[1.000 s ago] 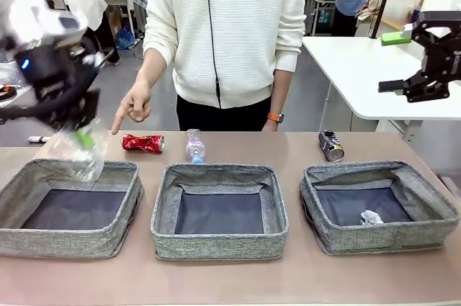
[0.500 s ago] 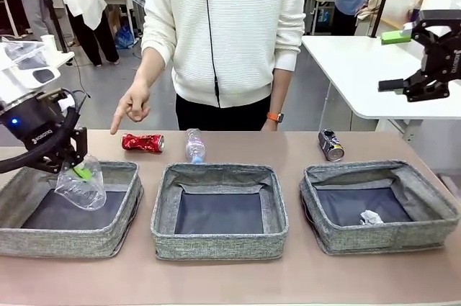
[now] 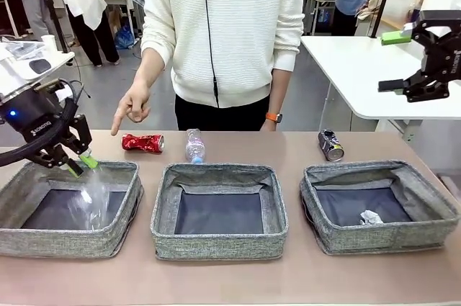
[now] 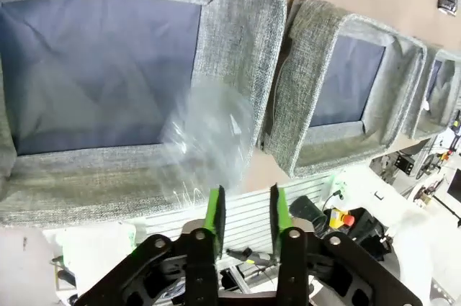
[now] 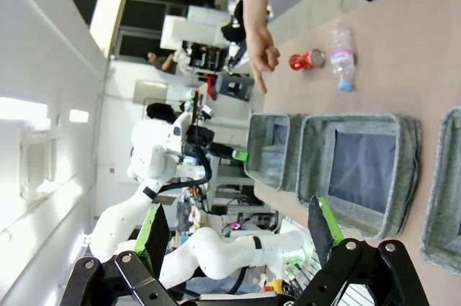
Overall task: Sort the waste into the appropriate baskets.
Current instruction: Place the picked waste into the Fabric basket indicated by the person.
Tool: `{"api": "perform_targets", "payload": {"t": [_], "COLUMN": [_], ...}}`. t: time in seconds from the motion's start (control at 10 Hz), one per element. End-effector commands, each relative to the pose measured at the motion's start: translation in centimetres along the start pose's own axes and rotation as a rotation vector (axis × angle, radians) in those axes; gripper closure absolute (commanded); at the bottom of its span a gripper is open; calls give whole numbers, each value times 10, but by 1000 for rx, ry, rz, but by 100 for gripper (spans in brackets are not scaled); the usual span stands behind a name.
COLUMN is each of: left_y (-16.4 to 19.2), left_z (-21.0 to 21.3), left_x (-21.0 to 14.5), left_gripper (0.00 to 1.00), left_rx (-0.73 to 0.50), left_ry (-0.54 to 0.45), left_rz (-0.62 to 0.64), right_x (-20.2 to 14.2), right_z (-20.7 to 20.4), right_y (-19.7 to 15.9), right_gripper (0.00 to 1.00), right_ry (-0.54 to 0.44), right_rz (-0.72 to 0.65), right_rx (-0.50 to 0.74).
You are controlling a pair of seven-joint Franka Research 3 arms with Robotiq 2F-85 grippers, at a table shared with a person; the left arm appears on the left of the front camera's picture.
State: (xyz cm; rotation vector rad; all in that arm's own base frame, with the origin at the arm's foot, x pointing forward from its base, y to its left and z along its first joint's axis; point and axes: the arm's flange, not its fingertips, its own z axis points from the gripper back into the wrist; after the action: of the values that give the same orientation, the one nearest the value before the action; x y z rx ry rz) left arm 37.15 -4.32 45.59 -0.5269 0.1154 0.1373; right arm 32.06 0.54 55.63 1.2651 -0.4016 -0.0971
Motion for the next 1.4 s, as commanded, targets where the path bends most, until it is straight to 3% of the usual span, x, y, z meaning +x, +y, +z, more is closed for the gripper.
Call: {"api": "perform_targets", "payload": {"t": [0.0,0.1,0.2,0.3,0.4,0.8,0.9,1.0,1.3], "left_y": [3,4,5,4,3,14,24,25,35], "left_z": [1,2,4,5,8,51,61,68,69], "left_x": [-3,-4,-5,-5,-7,-32,-36,-40,-31], "left_gripper": [0,0,6,0,0,0,0,0,0], "left_rx": [21,34,35,8,-40,-779,-897,-896,-1063], "left_ry": [-30,-34,-33,-21,-4,121,19,-81,-138], "left_rz": [28,33,28,6,-34,-636,-592,-521,-144], "right_x": [0,0,0,0,0,0,0,0,0], "right_z": [0,0,0,0,0,0,0,0,0], "right_y": [4,4,4,4,4,4,4,4,4], "right_gripper": [0,0,0,0,0,0,0,0,0], "right_ry": [4,4,4,4,4,4,4,4,4], "right_rz": [-21,-21,-21,-21,-21,-21,-21,-21,-21], "right_rx": [-2,-2,-2,-2,-2,-2,-2,-2,-2]}}
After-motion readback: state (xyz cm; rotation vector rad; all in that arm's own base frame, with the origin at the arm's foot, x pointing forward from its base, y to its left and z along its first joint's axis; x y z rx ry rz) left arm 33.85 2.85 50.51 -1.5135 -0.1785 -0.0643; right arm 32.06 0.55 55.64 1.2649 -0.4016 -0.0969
